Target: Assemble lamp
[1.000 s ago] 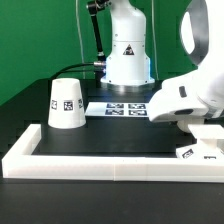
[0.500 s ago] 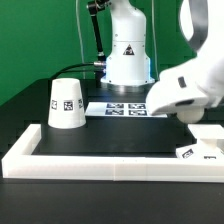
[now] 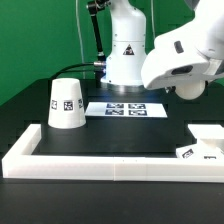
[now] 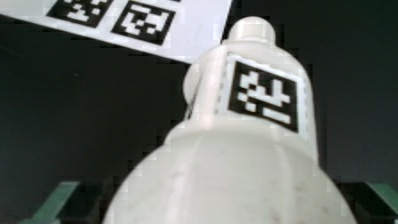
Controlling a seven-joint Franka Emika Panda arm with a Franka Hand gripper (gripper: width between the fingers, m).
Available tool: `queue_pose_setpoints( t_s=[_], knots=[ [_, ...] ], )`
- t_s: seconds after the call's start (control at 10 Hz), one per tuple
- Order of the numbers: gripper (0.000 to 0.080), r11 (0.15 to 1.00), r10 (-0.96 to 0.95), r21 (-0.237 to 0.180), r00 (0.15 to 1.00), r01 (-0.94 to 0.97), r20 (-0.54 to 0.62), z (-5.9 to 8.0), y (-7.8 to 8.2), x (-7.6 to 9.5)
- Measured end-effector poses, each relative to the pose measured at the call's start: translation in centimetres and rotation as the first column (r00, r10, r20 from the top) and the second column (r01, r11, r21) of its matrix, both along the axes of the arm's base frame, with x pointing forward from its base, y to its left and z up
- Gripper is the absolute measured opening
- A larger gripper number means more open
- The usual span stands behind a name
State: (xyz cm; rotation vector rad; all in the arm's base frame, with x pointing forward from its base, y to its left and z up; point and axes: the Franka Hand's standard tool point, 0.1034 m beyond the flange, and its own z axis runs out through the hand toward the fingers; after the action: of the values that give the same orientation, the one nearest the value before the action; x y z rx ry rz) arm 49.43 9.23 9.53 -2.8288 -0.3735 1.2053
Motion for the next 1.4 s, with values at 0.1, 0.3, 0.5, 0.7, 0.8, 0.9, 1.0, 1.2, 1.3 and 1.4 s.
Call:
queue_pose_setpoints(
  t_s=[0.1, 0.3, 0.5, 0.7, 0.8, 0.9, 1.0, 1.2, 1.3, 1.4],
  knots=[
    [0.0576, 1.000, -0.007, 0.009, 0.997, 0.006, 0.083, -0.1, 0.0, 0.8],
    [0.0576, 0.999, 0.003, 0.039, 0.980, -0.011, 0.198, -0.2, -0.7, 0.8],
    [0.0577, 0.997, 0.008, 0.067, 0.950, -0.030, 0.312, 1.6, -1.7, 2.3],
    [0.0577, 0.995, 0.009, 0.087, 0.898, -0.053, 0.439, 4.0, -2.8, 4.1],
    [0.0577, 0.995, -0.006, 0.090, 0.862, -0.046, 0.507, 5.0, -3.2, 4.8],
    [0.0577, 0.995, -0.015, 0.093, 0.828, -0.045, 0.560, 5.4, -3.2, 5.3],
    [0.0577, 0.994, -0.024, 0.099, 0.796, -0.045, 0.605, 5.3, -3.3, 5.5],
    [0.0577, 0.992, -0.038, 0.110, 0.689, -0.060, 0.724, 5.0, -3.6, 6.1],
    [0.0577, 0.991, -0.023, 0.101, 0.619, -0.091, 0.785, 4.9, -4.1, 6.5],
    [0.0577, 0.987, 0.004, 0.085, 0.558, -0.135, 0.830, 5.1, -4.6, 7.0]
  ],
)
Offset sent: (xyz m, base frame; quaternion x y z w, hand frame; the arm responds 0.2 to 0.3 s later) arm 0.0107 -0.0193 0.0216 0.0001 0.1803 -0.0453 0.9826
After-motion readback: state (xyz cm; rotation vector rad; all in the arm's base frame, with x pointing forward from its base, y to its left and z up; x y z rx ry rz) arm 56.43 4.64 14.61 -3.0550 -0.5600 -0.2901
